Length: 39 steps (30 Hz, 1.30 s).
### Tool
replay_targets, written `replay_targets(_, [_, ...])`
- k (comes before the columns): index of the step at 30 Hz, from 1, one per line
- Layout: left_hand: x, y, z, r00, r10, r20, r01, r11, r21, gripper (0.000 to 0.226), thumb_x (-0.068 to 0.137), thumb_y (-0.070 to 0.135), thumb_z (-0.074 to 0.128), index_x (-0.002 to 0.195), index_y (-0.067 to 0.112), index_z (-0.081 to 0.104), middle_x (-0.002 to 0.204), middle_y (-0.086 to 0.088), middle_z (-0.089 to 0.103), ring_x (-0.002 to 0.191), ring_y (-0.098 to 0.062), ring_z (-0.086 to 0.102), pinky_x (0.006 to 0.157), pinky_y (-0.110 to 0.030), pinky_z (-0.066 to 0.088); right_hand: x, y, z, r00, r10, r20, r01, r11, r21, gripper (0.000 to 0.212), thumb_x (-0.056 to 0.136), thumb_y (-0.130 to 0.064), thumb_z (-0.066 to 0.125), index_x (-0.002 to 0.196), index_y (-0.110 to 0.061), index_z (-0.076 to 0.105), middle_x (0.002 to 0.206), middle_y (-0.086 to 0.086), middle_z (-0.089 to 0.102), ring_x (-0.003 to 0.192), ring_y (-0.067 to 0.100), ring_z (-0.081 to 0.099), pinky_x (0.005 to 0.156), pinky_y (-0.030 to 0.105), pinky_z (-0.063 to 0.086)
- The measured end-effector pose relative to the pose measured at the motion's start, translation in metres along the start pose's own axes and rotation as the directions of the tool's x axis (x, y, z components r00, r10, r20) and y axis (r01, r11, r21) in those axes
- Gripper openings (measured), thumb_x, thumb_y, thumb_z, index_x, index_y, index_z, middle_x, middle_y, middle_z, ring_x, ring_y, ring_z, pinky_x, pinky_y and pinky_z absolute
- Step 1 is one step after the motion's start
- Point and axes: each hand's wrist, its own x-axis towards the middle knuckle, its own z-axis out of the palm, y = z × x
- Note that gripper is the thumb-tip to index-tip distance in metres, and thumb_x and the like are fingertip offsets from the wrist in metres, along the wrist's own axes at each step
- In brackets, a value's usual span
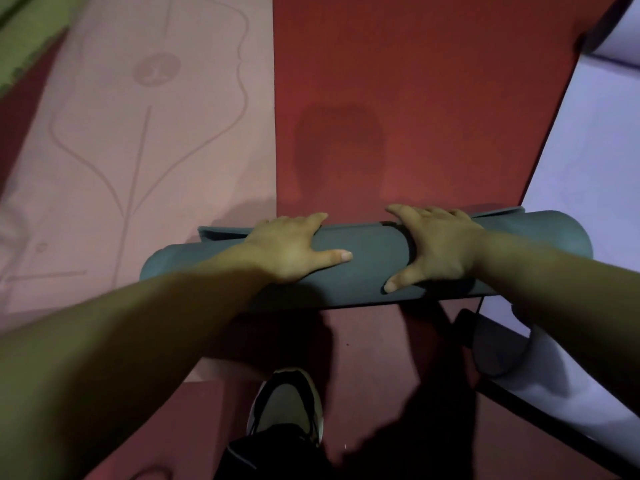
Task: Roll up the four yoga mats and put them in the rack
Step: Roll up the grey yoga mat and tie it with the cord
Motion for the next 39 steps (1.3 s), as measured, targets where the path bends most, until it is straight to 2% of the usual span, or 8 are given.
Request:
replay_targets(11, [-0.01, 0.006, 0.001, 0.997, -0.025, -0.075, 0.027, 0.999, 0.023, 0.114, 0.063, 0.101, 0.021, 0.151, 0.028, 0.033, 0.133, -0.005, 0.056, 0.118, -0.03, 0.055, 0.099, -0.044, 0.046, 0.001, -0.005, -0.002, 0.998, 0.049, 0.038, -0.049, 0.999, 0.008, 0.147, 0.042, -0.095, 0.067, 0.158, -0.036, -0.001, 0.161, -0.001, 0.033, 0.146, 0.029, 0.032, 0.118, 0.06, 0.02])
replay_targets(15, [-0.027, 0.019, 0.01, 0.992, -0.054, -0.11, 0.067, 0.991, 0.117, 0.122, 0.055, 0.101, 0.017, 0.156, 0.034, 0.018, 0.13, -0.004, 0.05, 0.117, -0.029, 0.05, 0.102, -0.046, 0.041, -0.017, -0.009, 0.019, 0.994, 0.052, -0.1, -0.059, 0.996, -0.065, 0.146, 0.034, -0.102, 0.055, 0.157, -0.036, 0.011, 0.143, -0.001, 0.043, 0.131, 0.028, 0.042, 0.111, 0.052, 0.034])
replay_targets(20, [-0.036, 0.026, 0.013, 0.993, 0.087, -0.075, -0.073, 0.982, 0.173, 0.124, 0.051, 0.102, 0.047, 0.155, 0.049, 0.006, 0.114, -0.001, 0.035, 0.106, -0.024, 0.039, 0.096, -0.043, 0.039, -0.045, -0.006, 0.064, 0.938, -0.013, -0.346, -0.016, 0.996, -0.083, 0.137, 0.04, -0.103, 0.046, 0.154, -0.029, 0.031, 0.131, -0.001, 0.048, 0.124, 0.028, 0.046, 0.108, 0.053, 0.029])
replay_targets(24, [-0.043, 0.028, 0.024, 0.978, 0.202, -0.061, -0.193, 0.974, 0.12, 0.117, 0.06, 0.092, 0.061, 0.156, 0.038, 0.019, 0.146, -0.003, 0.028, 0.13, -0.027, 0.034, 0.108, -0.044, 0.037, -0.059, 0.008, 0.068, 0.936, 0.003, -0.353, -0.007, 1.0, -0.009, 0.126, 0.049, -0.099, 0.051, 0.154, -0.033, 0.031, 0.145, -0.003, 0.04, 0.136, 0.026, 0.037, 0.111, 0.05, 0.025])
replay_targets(28, [-0.045, 0.039, 0.026, 0.962, 0.271, -0.033, -0.265, 0.957, 0.118, 0.113, 0.066, 0.077, 0.073, 0.151, 0.022, 0.024, 0.152, -0.003, 0.039, 0.131, -0.029, 0.046, 0.107, -0.043, 0.041, -0.075, 0.017, 0.068, 0.947, 0.152, -0.282, -0.143, 0.988, 0.053, 0.126, 0.045, -0.101, 0.045, 0.155, -0.045, 0.019, 0.16, 0.0, 0.026, 0.151, 0.031, 0.015, 0.117, 0.061, 0.01])
replay_targets(32, [-0.041, 0.059, 0.024, 0.964, 0.264, -0.018, -0.257, 0.951, 0.173, 0.128, 0.054, 0.083, 0.073, 0.155, 0.046, 0.003, 0.121, 0.001, 0.034, 0.104, -0.025, 0.047, 0.084, -0.041, 0.045, -0.084, 0.025, 0.055, 0.94, 0.268, -0.212, -0.245, 0.961, 0.129, 0.126, 0.042, -0.1, 0.05, 0.153, -0.047, 0.02, 0.164, 0.003, 0.018, 0.151, 0.027, 0.012, 0.12, 0.057, 0.011])
replay_targets(35, [-0.035, 0.071, 0.018, 0.973, 0.226, 0.038, -0.229, 0.97, 0.085, 0.115, 0.06, 0.085, 0.071, 0.151, 0.058, 0.005, 0.113, 0.004, 0.027, 0.106, -0.022, 0.044, 0.086, -0.04, 0.044, -0.09, 0.031, 0.045, 0.917, 0.353, -0.184, -0.321, 0.929, 0.184, 0.11, 0.054, -0.094, 0.059, 0.15, -0.051, 0.029, 0.165, 0.004, 0.015, 0.149, 0.029, 0.014, 0.118, 0.054, 0.015])
replay_targets(39, [-0.032, 0.068, 0.022, 0.954, 0.295, 0.058, -0.298, 0.954, 0.039, 0.107, 0.073, 0.081, 0.065, 0.157, 0.048, 0.008, 0.158, 0.006, 0.022, 0.138, -0.025, 0.04, 0.11, -0.042, 0.039, -0.09, 0.053, 0.035, 0.761, 0.632, -0.148, -0.581, 0.765, 0.278, 0.088, 0.07, -0.095, 0.041, 0.148, -0.055, 0.03, 0.167, 0.007, 0.007, 0.15, 0.042, 0.012, 0.119, 0.06, 0.014])
